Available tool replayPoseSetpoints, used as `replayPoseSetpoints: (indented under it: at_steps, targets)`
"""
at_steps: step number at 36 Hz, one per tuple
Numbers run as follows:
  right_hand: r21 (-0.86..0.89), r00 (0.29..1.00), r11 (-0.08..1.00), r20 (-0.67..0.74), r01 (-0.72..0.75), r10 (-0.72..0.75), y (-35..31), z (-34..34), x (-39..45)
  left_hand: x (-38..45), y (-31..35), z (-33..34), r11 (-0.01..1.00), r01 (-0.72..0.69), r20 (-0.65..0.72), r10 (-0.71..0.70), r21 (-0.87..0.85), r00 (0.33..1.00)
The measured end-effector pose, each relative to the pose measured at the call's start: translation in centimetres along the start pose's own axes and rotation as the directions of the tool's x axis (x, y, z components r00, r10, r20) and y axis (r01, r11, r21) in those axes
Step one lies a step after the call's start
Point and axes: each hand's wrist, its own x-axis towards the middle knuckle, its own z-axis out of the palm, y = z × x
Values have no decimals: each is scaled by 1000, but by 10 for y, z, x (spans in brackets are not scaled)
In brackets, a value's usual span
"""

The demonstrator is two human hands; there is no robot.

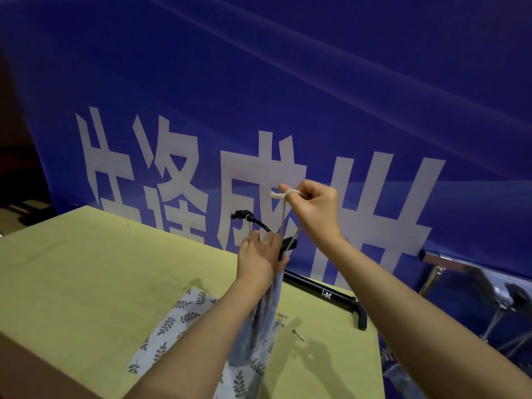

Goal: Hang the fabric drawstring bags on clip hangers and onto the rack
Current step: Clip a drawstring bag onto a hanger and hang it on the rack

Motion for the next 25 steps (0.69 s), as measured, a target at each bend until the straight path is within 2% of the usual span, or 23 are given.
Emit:
replayPoseSetpoints:
  at_steps: [5, 14, 21, 25]
  targets:
    - [14, 996, 998, -63, -56, 56, 0, -2, 1, 2, -4, -6, 999, -32, 22, 33, -36, 999]
    - [94, 978, 993, -189, -74, 91, -20, -28, 12, 2, 11, -42, 995, -88, -70, 84, -47, 994]
    - [67, 956, 997, -285, -46, 64, -36, -79, 10, -7, 59, -65, 978, -182, -103, 172, -100, 980]
    - [19, 943, 999, -330, -34, 38, -36, -121, 6, -12, 99, -80, 964, -229, -78, 220, -133, 972]
